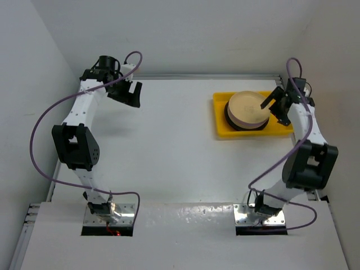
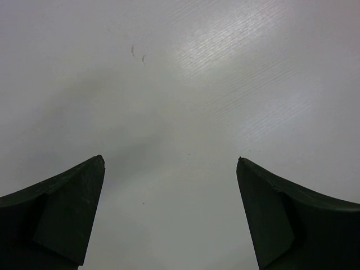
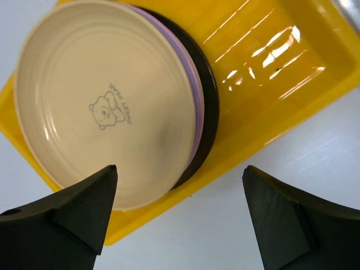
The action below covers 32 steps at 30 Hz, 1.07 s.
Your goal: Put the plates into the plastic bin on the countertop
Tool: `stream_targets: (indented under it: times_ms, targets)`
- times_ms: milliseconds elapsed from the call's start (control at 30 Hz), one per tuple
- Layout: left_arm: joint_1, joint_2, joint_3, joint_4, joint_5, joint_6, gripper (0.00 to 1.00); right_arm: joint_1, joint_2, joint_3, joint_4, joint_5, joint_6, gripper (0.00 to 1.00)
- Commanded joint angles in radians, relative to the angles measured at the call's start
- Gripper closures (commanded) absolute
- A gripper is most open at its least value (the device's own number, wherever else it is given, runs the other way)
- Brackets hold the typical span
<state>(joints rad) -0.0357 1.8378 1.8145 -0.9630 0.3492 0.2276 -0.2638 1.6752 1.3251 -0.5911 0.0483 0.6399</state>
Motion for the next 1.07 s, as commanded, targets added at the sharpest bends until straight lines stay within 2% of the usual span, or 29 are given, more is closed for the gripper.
stream_targets:
  times_ms: [0,100,133,200,300,500,800,1033]
  targets:
    - [0.007,-0.049,0.000,-0.006,0.001,0.009,0.00,-0.008,-0.240,-0.105,-0.007,0.084,-0.011,0.08]
    - [0.007,-0.067,-0.029,0.004,-0.019,0.000,0.00,-0.011,-0.392,-0.277,-0.009,0.102,0.036,0.00]
    - [0.007,-0.080,-0.061,0.004,-0.033,-0.001,0.00,-0.009,-0.498,-0.311,-0.030,0.120,0.088,0.00]
    - [-0.003,-0.095,-0.098,0.024,-0.044,-0.001,0.00,-0.009,-0.566,-0.443,-0.055,0.137,0.121,0.00]
    - [-0.026,-0.129,-0.165,0.033,-0.055,-0.001,0.00,-0.005,-0.783,-0.582,-0.111,0.119,0.214,0.00]
    - [-0.081,-0.225,-0.334,0.055,-0.124,0.029,0.00,-0.002,-1.001,-0.793,-0.208,0.090,0.300,0.00]
    - [-0.072,-0.382,-0.584,0.107,-0.133,0.029,0.00,0.000,-1.026,-0.804,-0.266,0.002,0.258,0.00]
    - [-0.063,-0.462,-0.665,0.127,-0.153,0.019,0.00,0.001,-1.057,-0.793,-0.296,-0.001,0.207,0.00]
